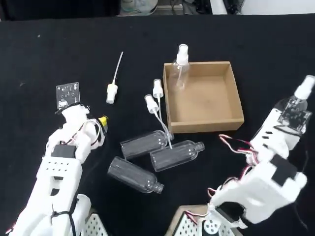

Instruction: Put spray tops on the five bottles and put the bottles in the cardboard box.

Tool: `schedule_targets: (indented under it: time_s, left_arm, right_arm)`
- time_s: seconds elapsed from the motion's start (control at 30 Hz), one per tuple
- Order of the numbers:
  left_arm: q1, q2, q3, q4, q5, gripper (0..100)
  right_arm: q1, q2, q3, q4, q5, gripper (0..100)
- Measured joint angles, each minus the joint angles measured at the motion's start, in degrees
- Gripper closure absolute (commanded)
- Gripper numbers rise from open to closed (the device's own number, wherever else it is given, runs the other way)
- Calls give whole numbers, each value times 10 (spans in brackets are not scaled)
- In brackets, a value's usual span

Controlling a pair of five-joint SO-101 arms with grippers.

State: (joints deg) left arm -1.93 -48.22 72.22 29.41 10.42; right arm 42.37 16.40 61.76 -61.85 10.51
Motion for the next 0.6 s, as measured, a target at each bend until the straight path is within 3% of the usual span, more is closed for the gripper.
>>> schedule_targets:
  time_s: [0.13, 0.43, 0.6]
  left_arm:
    - [0, 0, 0, 0, 2, 819]
    - [0, 0, 0, 0, 2, 819]
    - [0, 0, 0, 0, 2, 819]
  right_arm:
    - [0, 47, 0, -53, -25, 986]
    - [0, 69, 0, -64, -30, 985]
    - [0, 69, -1, -64, -30, 875]
